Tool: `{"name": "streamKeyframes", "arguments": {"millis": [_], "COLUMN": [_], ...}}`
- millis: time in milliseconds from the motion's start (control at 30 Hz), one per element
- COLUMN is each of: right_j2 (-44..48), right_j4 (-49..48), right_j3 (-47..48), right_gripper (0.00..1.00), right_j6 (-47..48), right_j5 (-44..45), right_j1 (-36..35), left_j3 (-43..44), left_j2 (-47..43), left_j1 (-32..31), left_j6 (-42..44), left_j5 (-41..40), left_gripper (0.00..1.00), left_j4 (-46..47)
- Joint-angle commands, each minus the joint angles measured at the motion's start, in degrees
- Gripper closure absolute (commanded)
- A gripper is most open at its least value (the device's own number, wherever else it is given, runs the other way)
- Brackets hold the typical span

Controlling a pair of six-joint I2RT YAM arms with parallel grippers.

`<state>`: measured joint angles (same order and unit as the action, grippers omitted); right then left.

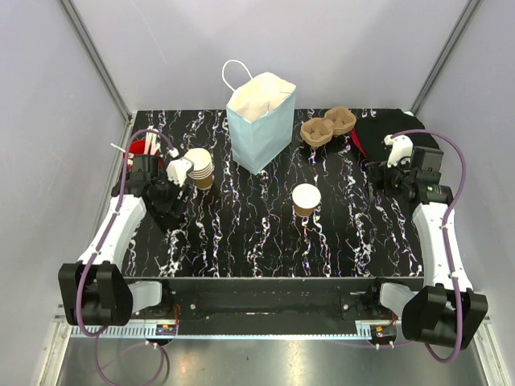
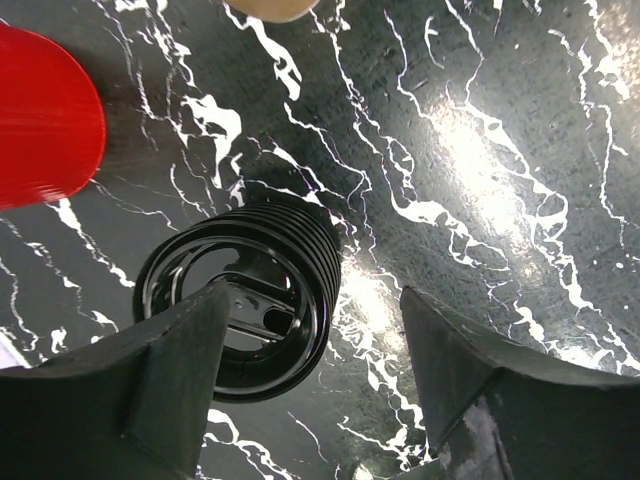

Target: Pack the takeout coffee

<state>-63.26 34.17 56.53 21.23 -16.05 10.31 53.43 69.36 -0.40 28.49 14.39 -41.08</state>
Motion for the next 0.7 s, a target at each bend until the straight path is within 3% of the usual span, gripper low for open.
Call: {"name": "streamKeyframes", "arguments": {"millis": [0,433,667], "right_j2": [-0.19,-0.45,-0.54], "right_j4": [-0.51,-0.34,-0.25], "right_j3": [0.95,1.04,0.95], "right_gripper": [0.0,0.0,0.0], "right_j6": [0.47,0.39,0.3], "right_j5": [-1.0,-1.17,-1.26], "right_j1": [0.42,0.42,0.42], "left_j3": [-1.57,-4.47,-5.53], "left_j2": [0.95,1.56,2.01], "left_j1": [0.32,0.32,1.46], "left_j6": [0.07,0.25,0.07], "left_j5": [0.55,-1.21,-2.26], "left_gripper": [0.3,0.5,0.53], "left_j4": [2.23,4.69,6.18]}}
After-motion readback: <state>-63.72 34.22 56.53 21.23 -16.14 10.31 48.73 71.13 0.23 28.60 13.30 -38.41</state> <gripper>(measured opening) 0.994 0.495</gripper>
